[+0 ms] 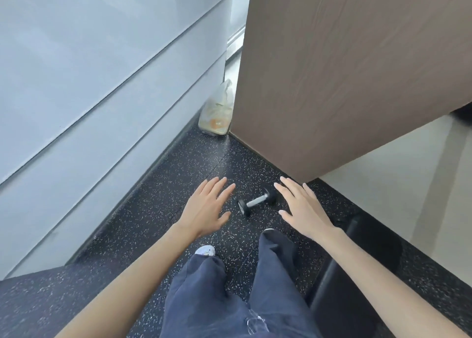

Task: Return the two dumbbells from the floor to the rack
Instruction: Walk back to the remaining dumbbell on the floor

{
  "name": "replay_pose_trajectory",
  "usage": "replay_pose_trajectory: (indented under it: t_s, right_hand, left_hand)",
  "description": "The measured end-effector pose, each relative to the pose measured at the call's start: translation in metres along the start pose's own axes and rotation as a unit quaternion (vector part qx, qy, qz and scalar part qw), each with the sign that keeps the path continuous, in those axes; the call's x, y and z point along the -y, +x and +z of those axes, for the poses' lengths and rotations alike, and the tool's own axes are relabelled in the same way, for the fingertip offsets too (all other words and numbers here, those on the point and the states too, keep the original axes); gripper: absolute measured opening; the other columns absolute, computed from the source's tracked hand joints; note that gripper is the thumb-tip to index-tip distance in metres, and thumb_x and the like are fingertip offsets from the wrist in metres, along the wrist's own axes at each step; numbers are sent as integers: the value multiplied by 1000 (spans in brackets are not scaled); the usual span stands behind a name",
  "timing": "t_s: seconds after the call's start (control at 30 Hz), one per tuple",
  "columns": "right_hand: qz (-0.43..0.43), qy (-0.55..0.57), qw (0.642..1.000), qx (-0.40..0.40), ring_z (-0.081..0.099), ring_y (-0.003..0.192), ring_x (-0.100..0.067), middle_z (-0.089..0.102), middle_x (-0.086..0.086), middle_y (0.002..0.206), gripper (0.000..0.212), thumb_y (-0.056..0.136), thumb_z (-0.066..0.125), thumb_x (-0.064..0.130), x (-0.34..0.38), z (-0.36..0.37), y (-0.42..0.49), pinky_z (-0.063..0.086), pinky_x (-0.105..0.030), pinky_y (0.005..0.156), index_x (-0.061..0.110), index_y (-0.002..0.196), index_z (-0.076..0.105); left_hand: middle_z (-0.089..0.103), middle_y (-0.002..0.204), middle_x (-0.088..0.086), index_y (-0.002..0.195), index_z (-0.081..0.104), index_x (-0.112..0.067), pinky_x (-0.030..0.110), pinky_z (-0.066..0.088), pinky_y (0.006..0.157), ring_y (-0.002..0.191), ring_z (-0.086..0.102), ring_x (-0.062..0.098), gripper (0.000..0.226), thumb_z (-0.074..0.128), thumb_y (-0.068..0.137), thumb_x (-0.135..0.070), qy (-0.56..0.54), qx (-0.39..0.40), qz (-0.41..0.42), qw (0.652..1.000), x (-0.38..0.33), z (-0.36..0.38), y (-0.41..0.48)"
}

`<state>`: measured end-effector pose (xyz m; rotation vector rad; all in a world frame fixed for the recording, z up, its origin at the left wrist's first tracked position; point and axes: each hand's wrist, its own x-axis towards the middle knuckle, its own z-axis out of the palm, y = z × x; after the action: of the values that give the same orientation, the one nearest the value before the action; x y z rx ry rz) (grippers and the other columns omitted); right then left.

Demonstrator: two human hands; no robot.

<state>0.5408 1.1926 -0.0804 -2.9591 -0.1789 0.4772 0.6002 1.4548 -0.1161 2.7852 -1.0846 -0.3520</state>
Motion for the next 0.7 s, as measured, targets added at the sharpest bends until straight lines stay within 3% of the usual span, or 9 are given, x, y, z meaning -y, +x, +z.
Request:
replay_pose_trajectory:
  t_s: [0.23, 0.37, 0.7]
  right_hand:
    - [-112, -25, 993, 34, 11, 143, -13, 16, 1, 155, 67, 90, 54, 27, -93, -15, 37, 4, -36, 115, 20, 146, 19]
    - [-162, -21, 985, 51, 15, 142, -13, 21, 1, 154, 65, 90, 56, 26, -134, -21, 49, 5, -35, 115, 18, 145, 23]
    - [-221, 2, 970, 102, 22, 140, -12, 28, 2, 151, 61, 89, 57, 29, -184, 8, 84, 7, -33, 115, 18, 143, 30]
  left_hand:
    - [43, 143, 13, 142, 37, -17, 47, 26, 110, 132, 39, 32, 69, 33, 82, -52, -27, -32, -148, 988, -55, 16, 57]
    - [50, 138, 11, 137, 44, -16, 48, 33, 106, 127, 46, 31, 66, 35, 81, -50, -44, -43, -171, 983, -95, 22, 83]
    - [50, 139, 6, 138, 42, -15, 42, 29, 110, 130, 43, 25, 64, 34, 84, -48, -107, -9, -275, 955, -119, 60, 82]
